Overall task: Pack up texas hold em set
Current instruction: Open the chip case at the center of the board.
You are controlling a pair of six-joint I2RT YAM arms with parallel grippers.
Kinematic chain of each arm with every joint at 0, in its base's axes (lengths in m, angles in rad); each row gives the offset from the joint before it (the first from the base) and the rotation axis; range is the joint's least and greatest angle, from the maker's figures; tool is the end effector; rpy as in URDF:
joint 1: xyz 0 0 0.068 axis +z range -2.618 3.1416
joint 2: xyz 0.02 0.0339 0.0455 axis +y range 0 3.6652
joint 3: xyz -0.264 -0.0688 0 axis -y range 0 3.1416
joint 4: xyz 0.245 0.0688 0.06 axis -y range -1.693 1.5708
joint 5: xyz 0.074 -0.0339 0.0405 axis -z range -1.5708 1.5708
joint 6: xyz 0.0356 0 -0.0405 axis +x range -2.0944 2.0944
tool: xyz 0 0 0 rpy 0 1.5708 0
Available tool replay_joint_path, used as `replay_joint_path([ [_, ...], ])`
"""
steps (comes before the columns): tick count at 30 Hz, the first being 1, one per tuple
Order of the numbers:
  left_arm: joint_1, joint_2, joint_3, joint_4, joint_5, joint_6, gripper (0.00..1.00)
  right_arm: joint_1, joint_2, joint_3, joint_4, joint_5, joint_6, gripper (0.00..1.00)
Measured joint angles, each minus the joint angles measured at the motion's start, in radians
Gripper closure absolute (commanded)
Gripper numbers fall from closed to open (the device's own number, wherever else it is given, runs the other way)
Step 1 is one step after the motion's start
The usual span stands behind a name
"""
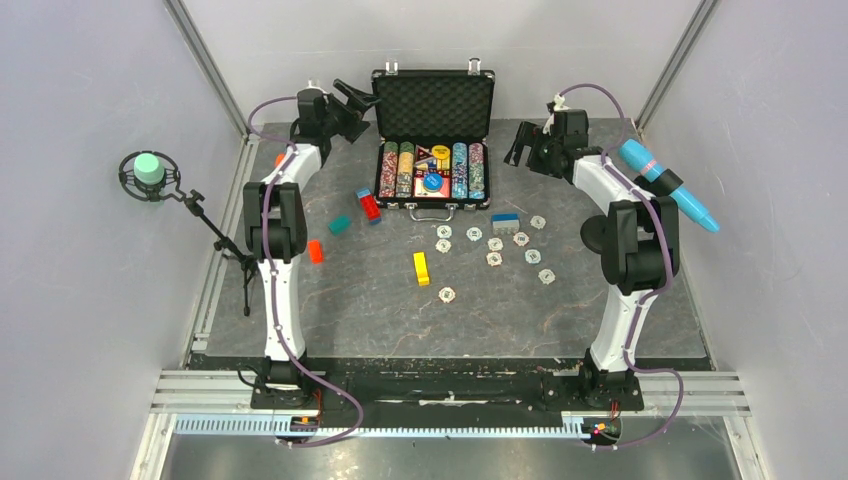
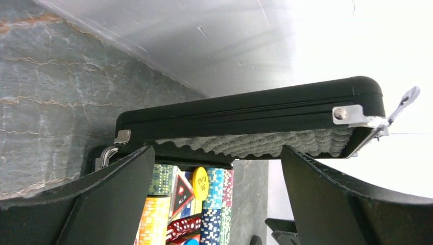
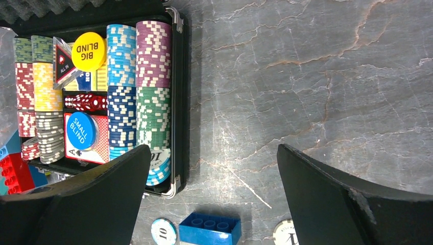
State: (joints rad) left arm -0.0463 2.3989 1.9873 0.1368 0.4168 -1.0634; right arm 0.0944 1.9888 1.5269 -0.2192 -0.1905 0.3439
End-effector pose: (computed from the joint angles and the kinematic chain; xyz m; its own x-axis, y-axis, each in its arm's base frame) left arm 0.5643 -0.0406 0.2201 -0.5089 -0.7765 -0.3717 -0.0272 0.4460 -0.8946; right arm 0.4552 0.0499 0.2307 -0.6707 0.2690 -0.6912 -0.0137 0.9273 0.3742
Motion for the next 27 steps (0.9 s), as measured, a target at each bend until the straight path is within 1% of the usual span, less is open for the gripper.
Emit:
replay_joint_path([
  [2,0.000,-0.007,-0.027,0.033,0.001,0.000,0.00,0.000,-0.001,0.000,0.000,0.000,-0.003,0.02],
  [9,-0.001,-0.142,-0.288,0.060,-0.020,0.002,0.00,0.000,-0.001,0.001,-0.035,0.001,-0.055,0.02],
  [12,-0.001,-0.201,-0.337,0.060,-0.029,0.010,0.00,0.000,-0.004,0.000,-0.046,0.002,-0.080,0.02],
  [16,-0.001,-0.288,-0.366,0.060,-0.058,0.037,0.00,0.000,-0.034,-0.015,-0.032,-0.002,-0.092,0.02],
  [23,-0.002,-0.469,-0.491,0.060,-0.111,0.085,0.00,0.012,-0.051,-0.010,-0.018,-0.060,-0.102,0.02],
  [27,-0.020,-0.542,-0.549,-0.016,-0.164,0.131,0.00,0.050,-0.051,-0.010,-0.027,-0.064,-0.113,0.02],
])
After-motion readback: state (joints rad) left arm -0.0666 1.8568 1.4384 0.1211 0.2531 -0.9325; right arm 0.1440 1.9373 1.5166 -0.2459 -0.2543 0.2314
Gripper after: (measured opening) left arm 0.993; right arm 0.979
